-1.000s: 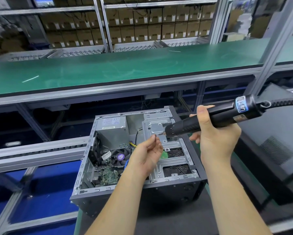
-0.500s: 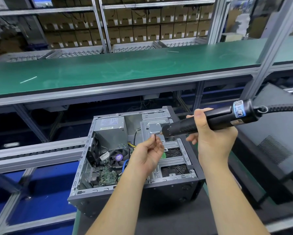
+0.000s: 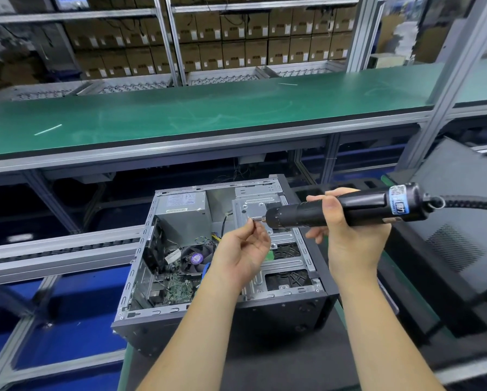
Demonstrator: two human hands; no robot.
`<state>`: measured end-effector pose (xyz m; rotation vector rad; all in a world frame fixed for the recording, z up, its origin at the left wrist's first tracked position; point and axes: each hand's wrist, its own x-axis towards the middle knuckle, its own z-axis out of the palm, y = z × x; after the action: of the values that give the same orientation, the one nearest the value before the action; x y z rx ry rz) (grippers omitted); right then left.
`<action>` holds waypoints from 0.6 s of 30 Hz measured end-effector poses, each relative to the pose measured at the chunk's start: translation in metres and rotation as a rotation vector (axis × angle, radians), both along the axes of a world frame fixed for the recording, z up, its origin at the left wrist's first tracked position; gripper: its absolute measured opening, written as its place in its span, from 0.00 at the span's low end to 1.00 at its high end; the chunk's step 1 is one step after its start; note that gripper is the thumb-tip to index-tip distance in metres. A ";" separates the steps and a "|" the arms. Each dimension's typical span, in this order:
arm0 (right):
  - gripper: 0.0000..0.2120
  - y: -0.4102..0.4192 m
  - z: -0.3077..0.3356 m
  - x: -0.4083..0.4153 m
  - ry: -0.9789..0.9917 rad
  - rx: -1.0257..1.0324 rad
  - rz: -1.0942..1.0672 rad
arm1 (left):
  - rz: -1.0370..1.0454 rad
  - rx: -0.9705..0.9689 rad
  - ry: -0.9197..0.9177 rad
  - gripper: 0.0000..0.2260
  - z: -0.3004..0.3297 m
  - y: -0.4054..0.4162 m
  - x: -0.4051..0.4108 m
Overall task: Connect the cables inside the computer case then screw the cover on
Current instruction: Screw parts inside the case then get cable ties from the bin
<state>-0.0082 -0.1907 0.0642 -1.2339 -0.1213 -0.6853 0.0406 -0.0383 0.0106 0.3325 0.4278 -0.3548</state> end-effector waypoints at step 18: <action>0.14 0.003 0.018 -0.015 0.275 -0.403 -0.153 | -0.273 2.161 -0.277 0.18 -0.052 0.020 -0.023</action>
<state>-0.0232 -0.1880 0.0825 -1.7267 0.0679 -0.6335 0.0176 -0.0183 -0.0410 2.5246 0.3295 0.0478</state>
